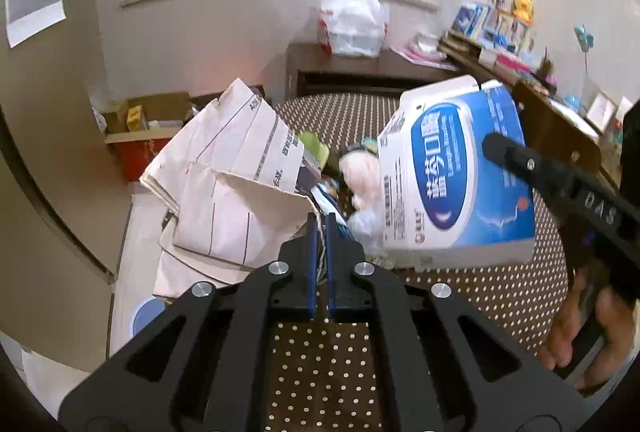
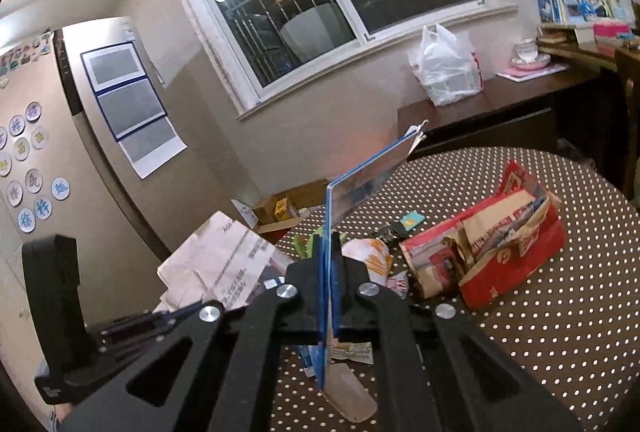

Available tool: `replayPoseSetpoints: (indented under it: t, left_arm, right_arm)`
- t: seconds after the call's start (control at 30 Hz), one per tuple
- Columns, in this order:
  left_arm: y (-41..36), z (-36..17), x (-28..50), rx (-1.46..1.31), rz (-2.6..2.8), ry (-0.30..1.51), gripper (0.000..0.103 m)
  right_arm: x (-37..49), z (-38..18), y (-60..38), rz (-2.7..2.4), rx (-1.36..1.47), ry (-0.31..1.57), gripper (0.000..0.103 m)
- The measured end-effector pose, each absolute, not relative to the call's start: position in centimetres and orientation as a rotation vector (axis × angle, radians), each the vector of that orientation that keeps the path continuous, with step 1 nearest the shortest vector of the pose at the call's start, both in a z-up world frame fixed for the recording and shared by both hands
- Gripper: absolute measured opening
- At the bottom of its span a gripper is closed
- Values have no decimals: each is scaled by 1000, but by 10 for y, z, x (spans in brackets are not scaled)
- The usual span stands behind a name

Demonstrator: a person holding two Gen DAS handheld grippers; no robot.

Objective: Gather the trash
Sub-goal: 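Carry the paper and the medicine box with both tools over the blue bin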

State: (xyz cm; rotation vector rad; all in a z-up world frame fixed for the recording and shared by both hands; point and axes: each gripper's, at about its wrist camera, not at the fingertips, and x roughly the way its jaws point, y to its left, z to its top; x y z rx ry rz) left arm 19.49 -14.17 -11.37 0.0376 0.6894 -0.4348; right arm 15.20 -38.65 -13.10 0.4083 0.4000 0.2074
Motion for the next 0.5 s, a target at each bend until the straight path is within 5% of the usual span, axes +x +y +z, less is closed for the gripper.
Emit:
replayPoseSetpoints:
  t: [0.5]
  left_arm:
    - [-38, -81, 172, -80, -263, 574, 4]
  right_arm:
    - [164, -94, -264, 432, 307, 405, 4]
